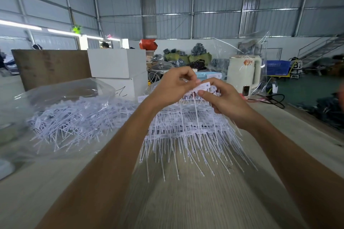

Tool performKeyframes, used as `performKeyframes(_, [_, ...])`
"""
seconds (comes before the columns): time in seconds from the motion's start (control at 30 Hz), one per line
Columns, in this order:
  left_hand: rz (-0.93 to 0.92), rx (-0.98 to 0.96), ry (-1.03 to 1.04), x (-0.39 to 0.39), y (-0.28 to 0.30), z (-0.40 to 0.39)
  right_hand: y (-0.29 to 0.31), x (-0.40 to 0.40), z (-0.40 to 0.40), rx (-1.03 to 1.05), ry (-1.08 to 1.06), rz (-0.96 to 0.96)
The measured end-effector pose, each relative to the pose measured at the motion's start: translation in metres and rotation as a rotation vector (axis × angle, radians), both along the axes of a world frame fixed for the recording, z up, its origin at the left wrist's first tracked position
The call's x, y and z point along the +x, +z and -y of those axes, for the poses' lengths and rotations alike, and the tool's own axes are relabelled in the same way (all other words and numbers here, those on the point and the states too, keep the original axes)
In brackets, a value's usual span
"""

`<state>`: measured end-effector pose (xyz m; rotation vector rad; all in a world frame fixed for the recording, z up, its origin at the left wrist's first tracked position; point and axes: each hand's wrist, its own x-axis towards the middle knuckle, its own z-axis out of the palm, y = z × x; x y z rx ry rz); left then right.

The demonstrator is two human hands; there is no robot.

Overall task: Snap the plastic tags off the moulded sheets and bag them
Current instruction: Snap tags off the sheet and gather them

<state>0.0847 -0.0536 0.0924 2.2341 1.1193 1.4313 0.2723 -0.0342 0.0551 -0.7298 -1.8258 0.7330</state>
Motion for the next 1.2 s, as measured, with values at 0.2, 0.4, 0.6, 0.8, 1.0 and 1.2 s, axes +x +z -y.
performKeyframes(0.2, [0.064, 0.024, 0.115, 0.002, -0.001, -0.004, -0.001, -0.001, -0.001, -0.054, -0.034, -0.022])
performKeyframes(0.4, [-0.064, -0.052, 0.077, -0.008, -0.004, -0.009, -0.001, 0.003, -0.004, -0.108, -0.029, -0.059])
performKeyframes(0.6, [-0.093, -0.052, 0.092, -0.002, -0.006, -0.009, 0.001, 0.008, -0.003, -0.205, 0.073, -0.011])
performKeyframes(0.8, [-0.114, 0.016, 0.186, -0.003, -0.007, -0.008, -0.002, 0.007, -0.001, -0.197, 0.045, 0.069])
performKeyframes(1.0, [-0.245, -0.075, 0.106, -0.01, -0.01, -0.012, -0.001, 0.01, -0.008, -0.193, 0.059, -0.007])
performKeyframes(1.2, [-0.255, -0.122, 0.111, -0.008, -0.014, -0.014, -0.003, 0.011, -0.01, -0.167, 0.031, -0.051])
